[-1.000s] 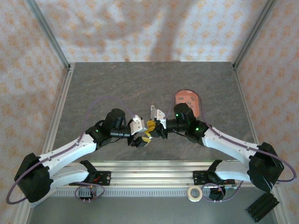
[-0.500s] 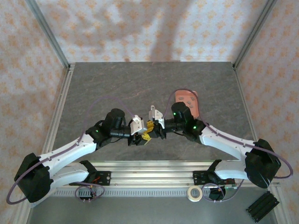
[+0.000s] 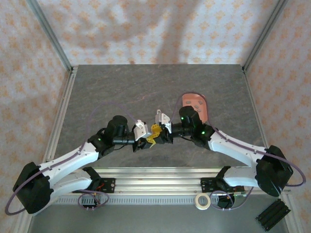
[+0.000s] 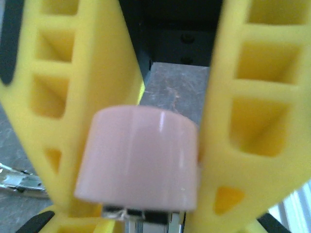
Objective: Load the staples into the stapler
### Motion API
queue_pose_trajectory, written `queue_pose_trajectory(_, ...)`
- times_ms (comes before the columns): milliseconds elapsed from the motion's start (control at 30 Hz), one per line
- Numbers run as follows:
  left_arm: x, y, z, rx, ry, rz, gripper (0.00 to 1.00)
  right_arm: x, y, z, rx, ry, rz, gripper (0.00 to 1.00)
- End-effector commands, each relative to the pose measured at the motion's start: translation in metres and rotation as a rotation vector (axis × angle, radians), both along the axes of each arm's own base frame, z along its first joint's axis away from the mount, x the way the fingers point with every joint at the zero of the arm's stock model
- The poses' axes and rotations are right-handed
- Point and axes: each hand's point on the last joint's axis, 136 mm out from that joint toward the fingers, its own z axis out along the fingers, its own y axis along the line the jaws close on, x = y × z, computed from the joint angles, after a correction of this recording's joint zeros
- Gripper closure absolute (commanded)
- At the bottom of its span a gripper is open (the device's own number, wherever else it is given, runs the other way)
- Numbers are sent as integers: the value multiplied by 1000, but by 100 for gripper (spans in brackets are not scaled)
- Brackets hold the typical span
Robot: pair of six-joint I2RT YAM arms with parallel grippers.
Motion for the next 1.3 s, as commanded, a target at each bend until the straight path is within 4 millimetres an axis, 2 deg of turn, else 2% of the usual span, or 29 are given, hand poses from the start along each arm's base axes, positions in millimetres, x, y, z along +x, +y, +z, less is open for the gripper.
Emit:
queue_pose_trajectory(0,10,8,-1,32,5,98,72,8,-6,19,47,-56,-74,57)
queue_pose_trajectory(133,19,17,-5,86,74,187,74,19,-13,19,34,-23,-175,43)
queue_pose_trajectory(367,41,38,1,70,137,428,74,29,-30,23,50,-17,-316,34)
queue_pose_trajectory(500,53,53,0,101,188,569,74,42,-46,22,47,-21,-451,33)
queue_pose_trajectory(633,59,59,-6,171,244,631,74,59,-65,15,25,26,-616,31)
queue_pose_trajectory(933,87,82,-18,266,311,885,76,65,-82,8,32,124,-739,30)
queue_pose_trajectory(1267,123,82,-50,354,468,1120,76,65,-84,1,27,154,-761,31)
